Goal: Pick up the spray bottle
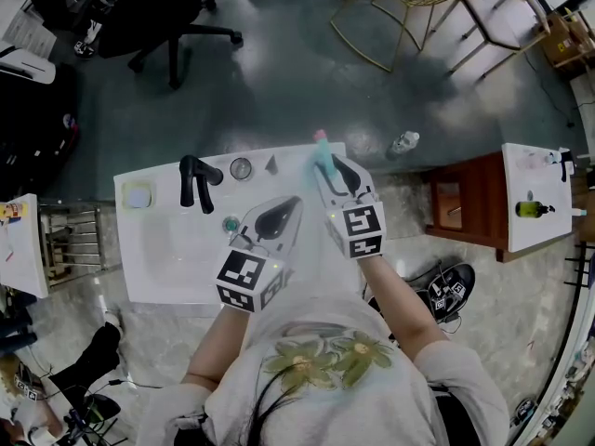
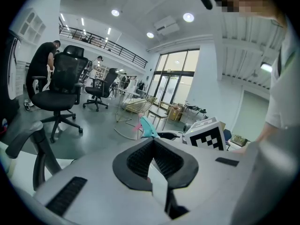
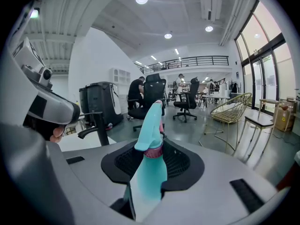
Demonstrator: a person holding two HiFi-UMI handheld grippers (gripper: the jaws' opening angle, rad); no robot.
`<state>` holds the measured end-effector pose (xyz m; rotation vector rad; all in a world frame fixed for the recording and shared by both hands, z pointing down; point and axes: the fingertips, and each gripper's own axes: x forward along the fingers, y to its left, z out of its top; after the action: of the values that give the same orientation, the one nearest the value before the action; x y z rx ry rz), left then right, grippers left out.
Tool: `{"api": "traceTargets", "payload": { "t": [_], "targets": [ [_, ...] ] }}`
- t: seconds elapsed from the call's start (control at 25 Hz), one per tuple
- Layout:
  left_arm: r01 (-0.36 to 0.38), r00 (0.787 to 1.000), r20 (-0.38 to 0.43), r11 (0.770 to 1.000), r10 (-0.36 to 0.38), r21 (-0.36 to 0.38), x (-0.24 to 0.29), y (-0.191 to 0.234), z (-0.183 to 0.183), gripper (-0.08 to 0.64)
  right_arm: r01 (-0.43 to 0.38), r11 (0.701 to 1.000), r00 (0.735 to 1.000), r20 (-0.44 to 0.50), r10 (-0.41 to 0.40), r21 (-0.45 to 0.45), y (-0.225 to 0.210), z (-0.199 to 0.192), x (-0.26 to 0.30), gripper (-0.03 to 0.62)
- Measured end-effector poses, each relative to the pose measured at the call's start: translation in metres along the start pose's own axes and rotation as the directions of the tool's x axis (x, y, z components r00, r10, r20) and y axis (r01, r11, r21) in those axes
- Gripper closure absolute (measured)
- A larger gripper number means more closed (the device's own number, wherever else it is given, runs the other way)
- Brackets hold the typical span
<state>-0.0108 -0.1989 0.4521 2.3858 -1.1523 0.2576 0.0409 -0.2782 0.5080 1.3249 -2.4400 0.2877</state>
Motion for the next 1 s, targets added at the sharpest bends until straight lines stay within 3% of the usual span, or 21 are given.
{"api": "traceTargets", "payload": {
  "t": [0.8,1.0],
  "targets": [
    [-0.014,0.999,0.032,1.0,0.013,0.023,-0.019,-0.01,0.006,0.551,0.006,1.0,0.999,0.051,-0.005,-0.01,0.012,0.021,-0.025,0.454],
    [-0.019,0.999,0.046,0.999,0.018,0.03,-0.025,-0.013,0.006,0.551,0.007,1.0,1.0,0.023,-0.007,-0.019,0.016,0.016,-0.036,0.454]
  ]
}}
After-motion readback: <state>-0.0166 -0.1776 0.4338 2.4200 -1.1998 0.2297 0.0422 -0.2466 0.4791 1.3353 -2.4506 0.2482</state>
